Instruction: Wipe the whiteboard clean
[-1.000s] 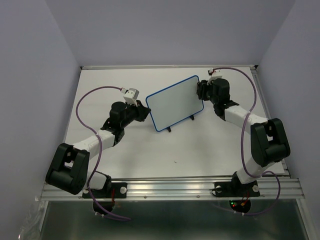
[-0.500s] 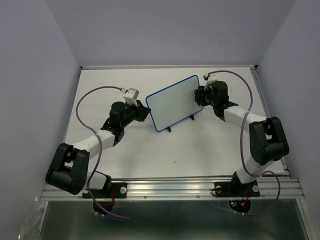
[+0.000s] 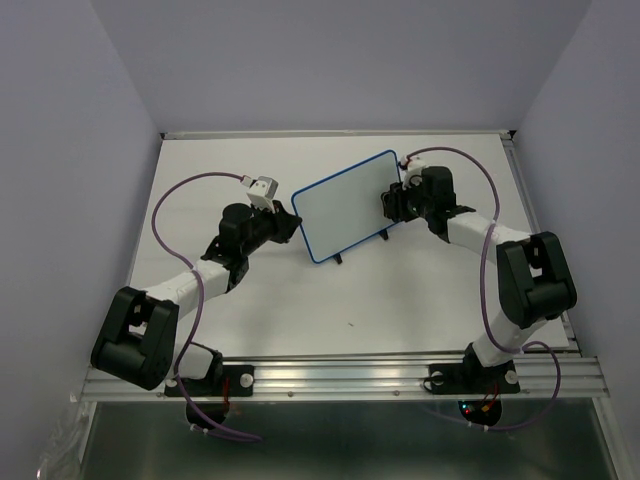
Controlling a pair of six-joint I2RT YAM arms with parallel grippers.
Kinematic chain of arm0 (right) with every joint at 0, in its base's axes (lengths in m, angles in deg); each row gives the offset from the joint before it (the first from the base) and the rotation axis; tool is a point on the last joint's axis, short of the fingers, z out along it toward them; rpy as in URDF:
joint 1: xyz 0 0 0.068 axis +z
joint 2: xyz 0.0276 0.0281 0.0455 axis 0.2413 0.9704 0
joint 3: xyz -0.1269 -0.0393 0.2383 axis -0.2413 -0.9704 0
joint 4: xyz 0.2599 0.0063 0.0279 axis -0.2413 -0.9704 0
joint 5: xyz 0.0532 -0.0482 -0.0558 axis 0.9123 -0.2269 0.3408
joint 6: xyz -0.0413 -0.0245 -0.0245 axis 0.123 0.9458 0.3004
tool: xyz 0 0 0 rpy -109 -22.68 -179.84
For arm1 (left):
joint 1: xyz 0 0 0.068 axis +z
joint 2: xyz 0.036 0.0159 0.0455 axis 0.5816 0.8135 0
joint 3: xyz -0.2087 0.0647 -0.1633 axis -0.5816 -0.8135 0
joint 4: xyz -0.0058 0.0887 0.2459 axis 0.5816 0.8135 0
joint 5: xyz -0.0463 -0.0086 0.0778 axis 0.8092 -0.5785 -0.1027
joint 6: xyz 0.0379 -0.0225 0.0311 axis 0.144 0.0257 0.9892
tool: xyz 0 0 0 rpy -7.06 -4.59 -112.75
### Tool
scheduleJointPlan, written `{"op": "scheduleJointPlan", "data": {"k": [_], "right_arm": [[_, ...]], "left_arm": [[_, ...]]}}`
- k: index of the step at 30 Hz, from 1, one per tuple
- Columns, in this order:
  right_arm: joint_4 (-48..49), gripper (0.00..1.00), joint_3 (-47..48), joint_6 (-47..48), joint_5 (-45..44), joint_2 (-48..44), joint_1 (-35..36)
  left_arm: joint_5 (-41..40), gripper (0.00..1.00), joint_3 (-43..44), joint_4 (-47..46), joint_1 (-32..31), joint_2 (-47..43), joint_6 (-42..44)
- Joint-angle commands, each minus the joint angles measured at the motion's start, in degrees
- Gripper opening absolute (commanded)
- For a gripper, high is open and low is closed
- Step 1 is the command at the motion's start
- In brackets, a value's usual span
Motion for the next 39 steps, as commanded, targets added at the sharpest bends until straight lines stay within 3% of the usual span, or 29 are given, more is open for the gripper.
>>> {"op": "scheduleJointPlan", "data": {"k": [1, 18, 39], "right_arm": [[-0.6, 0.01, 1.8, 1.7, 1.8, -1.6, 0.2], [-2.2, 0.01, 12.6, 2.4, -3.2, 0.5, -0.3], [-2.7, 0.01, 1.3, 1.6, -2.9, 2.8, -3.2]], "left_arm": [[-0.6, 0.00, -0.3, 2.5, -0.1, -1.2, 1.8], [-0.1, 0.00, -0.5, 2.2, -0.1, -1.3, 1.7], [-0.7, 0.00, -1.0, 2.1, -0.1, -2.1, 1.7]]}}
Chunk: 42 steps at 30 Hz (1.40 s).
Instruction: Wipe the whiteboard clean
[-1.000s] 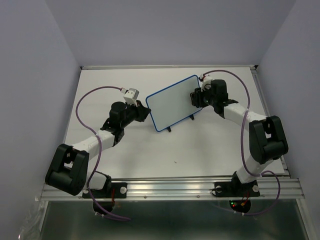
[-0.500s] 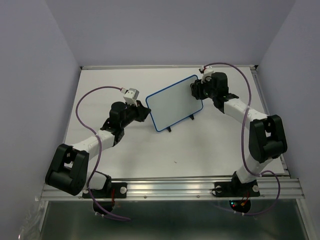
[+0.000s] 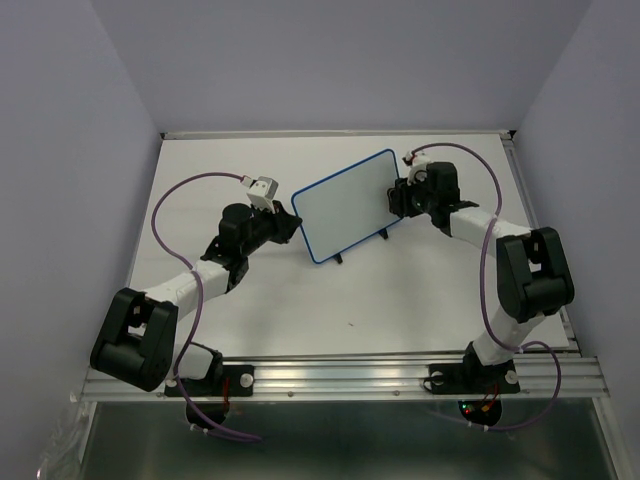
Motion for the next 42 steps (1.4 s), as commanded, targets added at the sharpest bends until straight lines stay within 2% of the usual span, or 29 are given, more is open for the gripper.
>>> {"op": "scheduleJointPlan", "data": {"k": [1, 10, 16, 23, 29, 38, 42], "right_arm": [[-1.3, 0.01, -1.7, 0.0, -0.5, 0.8, -0.7], [-2.0, 0.01, 4.2, -0.2, 0.8, -0.8, -0.7], [-3.7, 0.01, 11.3, 0.5, 0.1, 1.4, -0.7], [-4.6, 0.01, 14.4, 0.6, 0.4, 2.3, -0.7], [-4.7, 0.01, 10.9, 1.1, 0.0, 2.8, -0.7], [-2.6, 0.01, -0.6, -0.7, -0.5, 2.0, -0.7], [-1.4, 0.01, -1.1, -1.2, 0.6, 1.2, -0.7]], "left_arm": [[-0.9, 0.00, -0.9, 1.6, -0.1, -1.8, 1.8], [-0.7, 0.00, -1.0, 1.6, 0.0, -1.7, 1.8], [-0.6, 0.00, -0.7, 1.5, -0.2, -1.3, 1.8], [-0.7, 0.00, -0.6, 1.5, -0.3, -1.0, 1.9], [-0.7, 0.00, -0.4, 1.5, -0.3, -0.7, 2.0], [-0.7, 0.00, -0.4, 1.5, -0.4, -0.6, 1.9], [-0.6, 0.00, -0.3, 1.5, -0.4, -0.6, 2.0]]}}
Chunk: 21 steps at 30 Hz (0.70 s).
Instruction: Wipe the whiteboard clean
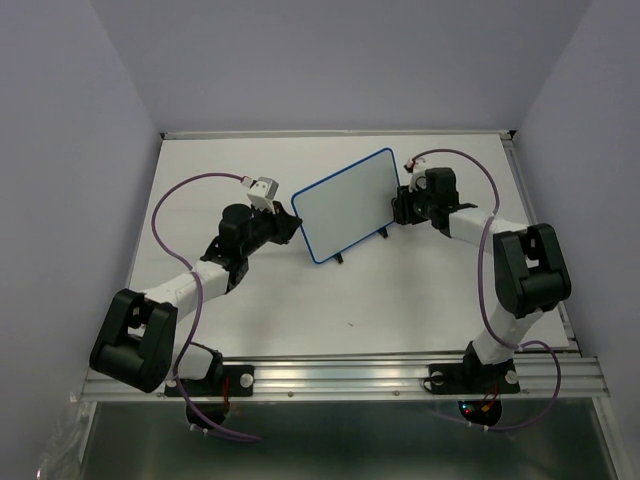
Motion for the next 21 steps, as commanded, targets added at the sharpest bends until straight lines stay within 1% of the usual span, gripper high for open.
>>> {"op": "scheduleJointPlan", "data": {"k": [1, 6, 8, 10, 15, 21], "right_arm": [[1.6, 0.01, 0.2, -0.8, 0.7, -1.1, -0.2], [1.3, 0.01, 4.1, -0.2, 2.1, -2.9, -0.2], [1.1, 0.01, 5.8, -0.3, 1.4, -3.0, -0.2], [1.0, 0.01, 8.7, -0.4, -0.3, -2.7, -0.2], [-0.8, 0.01, 14.0, 0.3, -0.8, -0.8, -0.2], [-1.3, 0.01, 15.2, 0.3, -1.3, -0.9, -0.2]], "left_arm": [[-0.5, 0.00, -0.2, 1.2, -0.2, -0.2, 2.0], [-0.5, 0.00, -0.2, 1.2, -0.3, -0.1, 2.0], [-0.5, 0.00, -0.1, 1.2, -0.4, -0.1, 2.0], [-0.5, 0.00, -0.1, 1.2, -0.4, -0.1, 2.0], [-0.5, 0.00, -0.1, 1.2, -0.5, -0.1, 2.0], [-0.5, 0.00, -0.2, 1.3, -0.5, -0.2, 2.1]]}}
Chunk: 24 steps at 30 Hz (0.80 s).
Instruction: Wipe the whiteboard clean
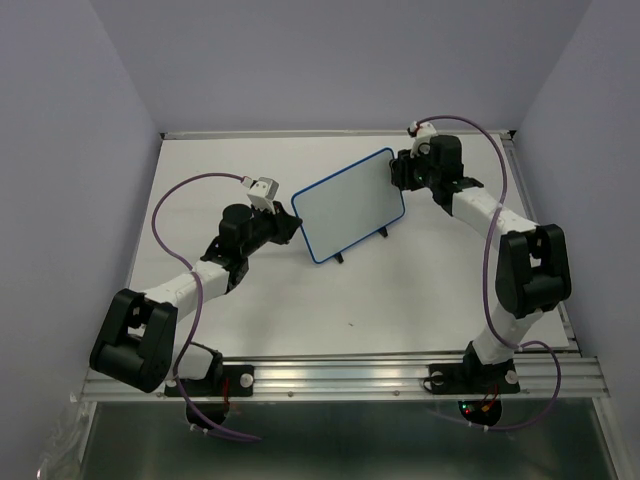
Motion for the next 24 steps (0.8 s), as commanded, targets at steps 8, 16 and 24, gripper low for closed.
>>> {"op": "scheduleJointPlan", "data": {"k": [8, 16, 24], "right_arm": [[1.3, 0.01, -4.3, -0.5, -0.7, -0.1, -0.2], [1.9, 0.01, -10.5, -1.3, -1.5, 0.2, -0.2], [1.2, 0.01, -7.3, -1.3, -1.3, -2.5, -0.2]], "left_arm": [[-0.5, 0.00, -0.1, 1.2, -0.4, -0.2, 2.0], [-0.5, 0.00, -0.1, 1.2, -0.5, -0.1, 2.0], [-0.3, 0.00, -0.1, 1.2, -0.6, 0.1, 2.1]]}}
